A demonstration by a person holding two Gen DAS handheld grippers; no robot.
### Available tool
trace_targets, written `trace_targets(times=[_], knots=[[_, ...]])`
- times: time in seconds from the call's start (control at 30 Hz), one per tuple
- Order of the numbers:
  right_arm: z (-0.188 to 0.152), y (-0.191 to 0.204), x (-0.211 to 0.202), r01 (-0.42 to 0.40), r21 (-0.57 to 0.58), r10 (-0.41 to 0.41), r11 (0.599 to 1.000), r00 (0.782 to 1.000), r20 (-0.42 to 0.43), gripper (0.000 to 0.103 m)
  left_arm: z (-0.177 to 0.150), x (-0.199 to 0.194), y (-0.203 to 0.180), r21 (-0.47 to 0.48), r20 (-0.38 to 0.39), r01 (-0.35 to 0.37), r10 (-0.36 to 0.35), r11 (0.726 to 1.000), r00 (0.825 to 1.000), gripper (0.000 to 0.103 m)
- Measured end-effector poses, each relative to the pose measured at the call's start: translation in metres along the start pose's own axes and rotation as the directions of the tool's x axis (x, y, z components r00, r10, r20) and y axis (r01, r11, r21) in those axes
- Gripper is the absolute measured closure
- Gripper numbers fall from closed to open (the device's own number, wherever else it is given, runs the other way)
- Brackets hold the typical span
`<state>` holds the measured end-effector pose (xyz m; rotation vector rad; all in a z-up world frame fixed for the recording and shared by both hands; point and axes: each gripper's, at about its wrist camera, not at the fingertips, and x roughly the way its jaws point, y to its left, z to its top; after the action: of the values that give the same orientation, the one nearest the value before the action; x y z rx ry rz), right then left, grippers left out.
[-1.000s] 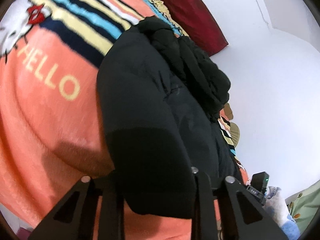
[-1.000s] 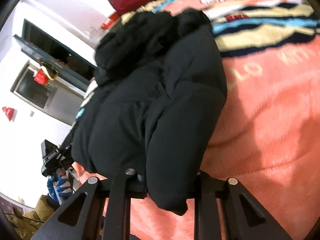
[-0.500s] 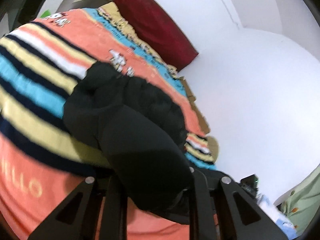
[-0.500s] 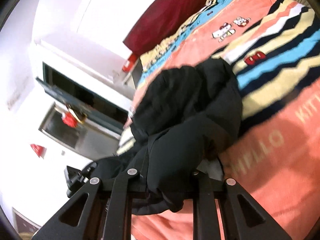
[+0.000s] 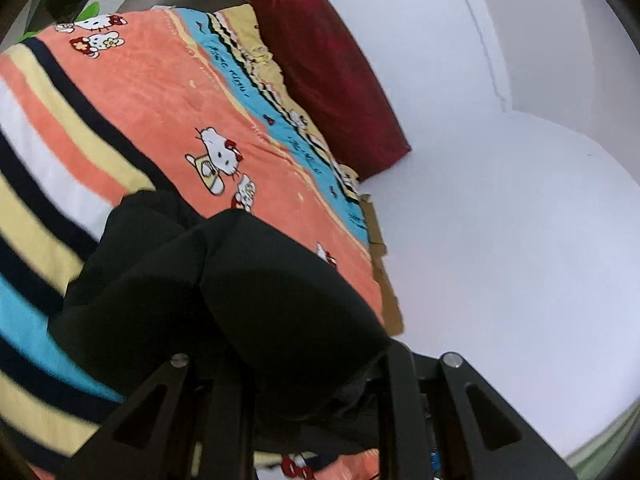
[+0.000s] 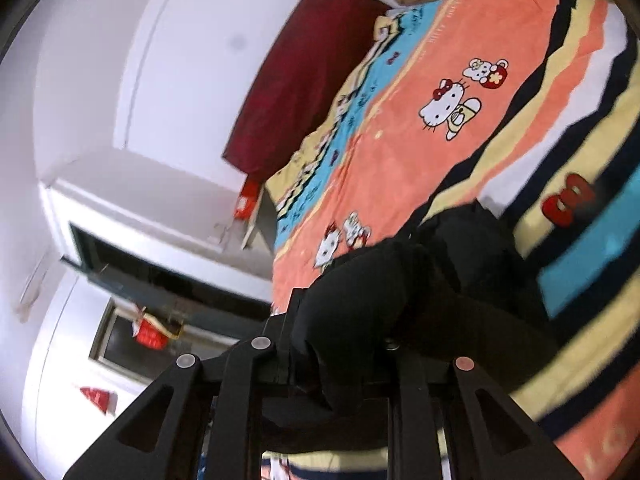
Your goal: Fold large clothes
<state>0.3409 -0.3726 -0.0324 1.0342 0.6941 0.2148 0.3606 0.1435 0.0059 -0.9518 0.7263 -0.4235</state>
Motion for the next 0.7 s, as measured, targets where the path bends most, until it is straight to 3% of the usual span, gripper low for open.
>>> trace_targets(times=[0.2, 0.37, 0.53, 0.67, 0.7], knots=[[0.045, -0.003, 0.074, 0.139, -0.059, -0.138, 0.988, 0.99, 0.032, 0.083, 0.048, 0.075, 0.016, 0.005, -0.011, -0.087, 0.087, 0.996, 0.996, 0.085], [0.066, -0.023, 0.134, 0.235, -0.098, -0.233, 0.967, 0.972, 0.03, 0.082, 0.068, 0.136, 0.058, -0.005, -0.059, -0.164, 0.163, 0.986, 0.985, 0.08], [0.073, -0.055, 0.18, 0.274, -0.086, -0.275, 0.958, 0.961, 0.006, 0.082, 0.067, 0.184, 0.101, -0.034, -0.115, -0.155, 0.15, 0.987, 0.982, 0.076], [0.074, -0.061, 0.193, 0.253, -0.084, -0.253, 0.964, 0.967, 0.014, 0.075, 0.07, 0.186, 0.106, -0.059, -0.104, -0.109, 0.103, 0.992, 0.989, 0.073], [0.075, -0.061, 0.191, 0.242, -0.084, -0.242, 0.967, 0.97, 0.013, 0.073, 0.072, 0.18, 0.107, -0.08, -0.094, -0.076, 0.068, 0.994, 0.993, 0.067]])
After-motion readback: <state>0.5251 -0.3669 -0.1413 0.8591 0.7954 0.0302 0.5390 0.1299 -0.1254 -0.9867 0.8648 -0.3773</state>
